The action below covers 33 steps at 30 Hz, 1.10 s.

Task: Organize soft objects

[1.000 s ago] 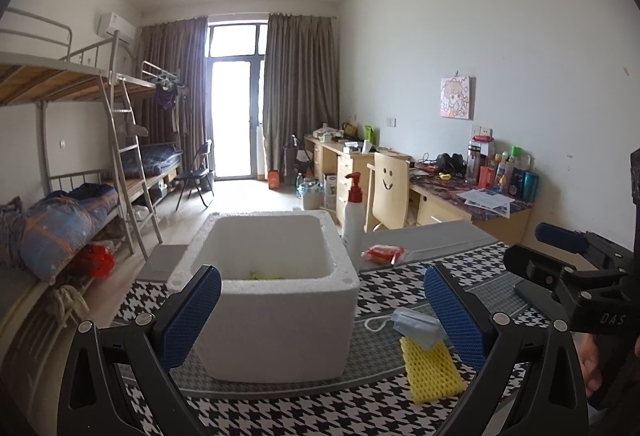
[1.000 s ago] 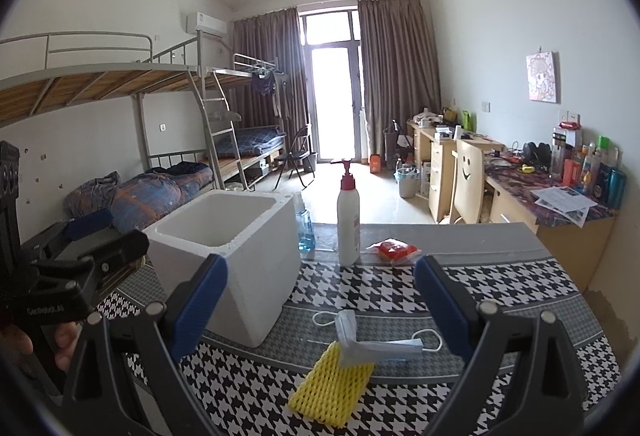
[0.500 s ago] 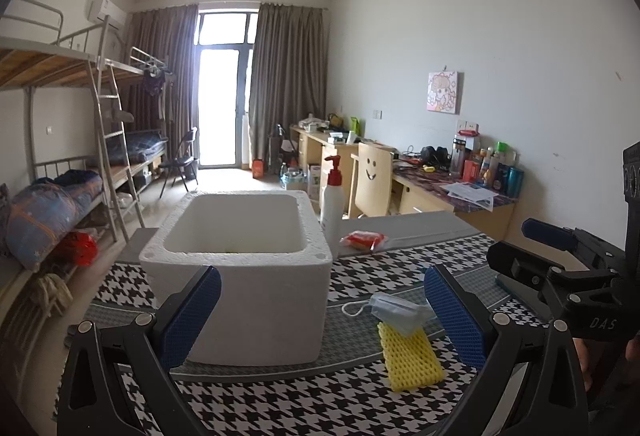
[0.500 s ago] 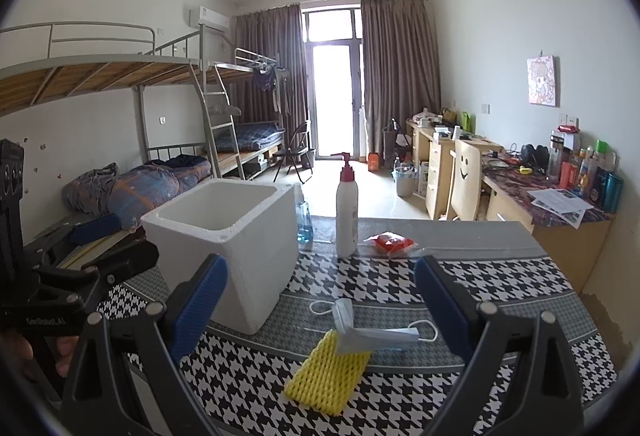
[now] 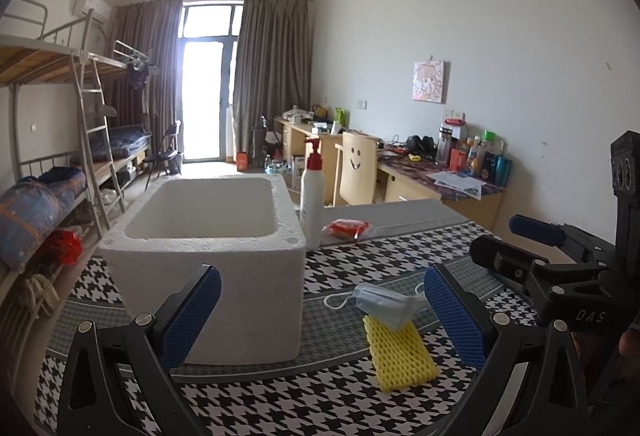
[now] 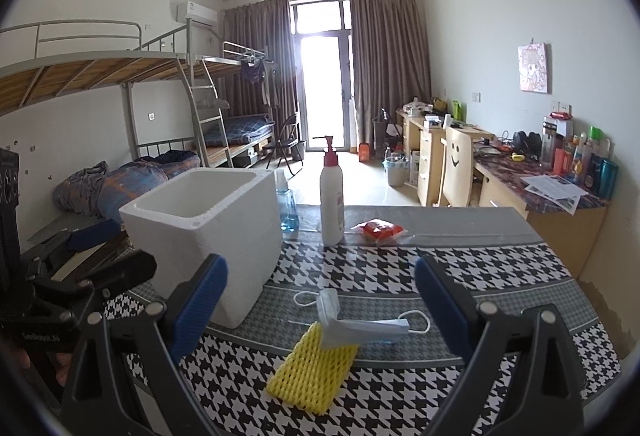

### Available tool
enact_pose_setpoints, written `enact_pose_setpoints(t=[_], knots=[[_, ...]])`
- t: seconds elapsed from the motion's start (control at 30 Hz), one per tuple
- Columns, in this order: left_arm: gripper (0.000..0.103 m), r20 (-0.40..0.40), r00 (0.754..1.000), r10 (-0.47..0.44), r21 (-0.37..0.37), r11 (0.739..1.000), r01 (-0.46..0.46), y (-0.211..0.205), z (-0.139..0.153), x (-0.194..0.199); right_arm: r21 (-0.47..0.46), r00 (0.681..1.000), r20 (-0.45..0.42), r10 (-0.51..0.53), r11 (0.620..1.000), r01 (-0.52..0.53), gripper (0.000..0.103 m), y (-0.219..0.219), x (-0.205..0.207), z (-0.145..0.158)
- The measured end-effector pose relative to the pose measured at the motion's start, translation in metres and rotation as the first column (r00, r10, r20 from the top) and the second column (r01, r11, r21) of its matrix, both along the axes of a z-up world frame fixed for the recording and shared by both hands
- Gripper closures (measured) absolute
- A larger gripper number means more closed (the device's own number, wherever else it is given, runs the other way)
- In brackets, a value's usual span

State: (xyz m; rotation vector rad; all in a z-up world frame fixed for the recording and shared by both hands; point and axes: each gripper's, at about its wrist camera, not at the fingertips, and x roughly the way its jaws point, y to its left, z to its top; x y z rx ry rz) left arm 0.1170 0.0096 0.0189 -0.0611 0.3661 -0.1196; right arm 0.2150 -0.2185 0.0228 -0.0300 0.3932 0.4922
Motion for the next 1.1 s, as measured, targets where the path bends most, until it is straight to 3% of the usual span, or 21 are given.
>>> enact_pose_setpoints(t=[0.5,1.1], knots=[[0.001,-0.049,0.998,-0.038,-0.02,0.999,0.037,-0.013,-0.016,0.015,0.0,0.998,-0.067,-0.015,1.0,0.015,0.006,-0.01,0.014,-0.018],[0.001,-0.172,0.98,-0.102,-0.006,0.995,0.102,-0.038,-0.051,0.039,0.0,0.985,-0.155,-0.072,0.997,0.072,0.006,-0.03,0.033,-0.04]])
